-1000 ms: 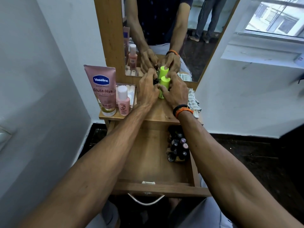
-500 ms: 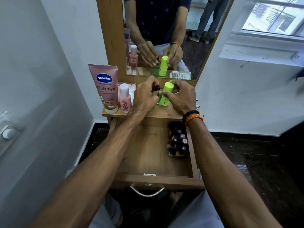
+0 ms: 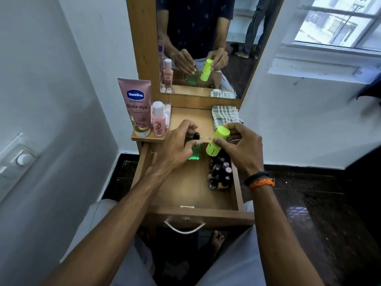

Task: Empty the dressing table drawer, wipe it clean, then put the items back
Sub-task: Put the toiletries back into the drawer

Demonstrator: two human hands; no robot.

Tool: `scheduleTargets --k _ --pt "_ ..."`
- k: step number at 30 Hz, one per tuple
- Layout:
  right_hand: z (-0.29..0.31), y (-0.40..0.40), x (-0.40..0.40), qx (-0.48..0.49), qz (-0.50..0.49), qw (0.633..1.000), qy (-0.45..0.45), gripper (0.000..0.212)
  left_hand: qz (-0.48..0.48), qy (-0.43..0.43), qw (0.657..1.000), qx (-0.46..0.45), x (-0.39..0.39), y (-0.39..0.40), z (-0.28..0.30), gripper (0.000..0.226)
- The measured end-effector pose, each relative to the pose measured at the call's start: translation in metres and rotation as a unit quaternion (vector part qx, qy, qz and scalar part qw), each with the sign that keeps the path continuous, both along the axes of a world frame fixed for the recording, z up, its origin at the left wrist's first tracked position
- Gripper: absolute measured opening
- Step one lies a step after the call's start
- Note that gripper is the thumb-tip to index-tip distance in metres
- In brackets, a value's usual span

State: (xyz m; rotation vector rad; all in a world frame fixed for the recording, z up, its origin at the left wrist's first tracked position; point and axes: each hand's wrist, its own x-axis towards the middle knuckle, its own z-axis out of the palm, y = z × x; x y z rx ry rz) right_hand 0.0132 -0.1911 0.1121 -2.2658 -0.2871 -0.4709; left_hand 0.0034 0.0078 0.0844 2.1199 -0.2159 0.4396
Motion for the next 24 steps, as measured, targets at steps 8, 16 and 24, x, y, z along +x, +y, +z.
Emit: scheduleTargets --k 8,16,24 --pt "-0.017 -0.023 -0.039 0.009 0.038 0.998 0.050 0.045 -0.031 0.036 0.997 0.060 -0.034 -0.007 -0.030 0.070" --pt "-0.043 -0.039 -0.059 -0.036 0.051 0.991 0.118 0.040 -0.076 0.102 0.991 0.051 -0.049 -0.019 -0.055 0.071" --pt "-0.060 -0.048 -0.064 -0.100 0.031 0.983 0.151 0.043 -0.104 0.126 0.985 0.055 -0.049 -0.032 -0.063 0.069"
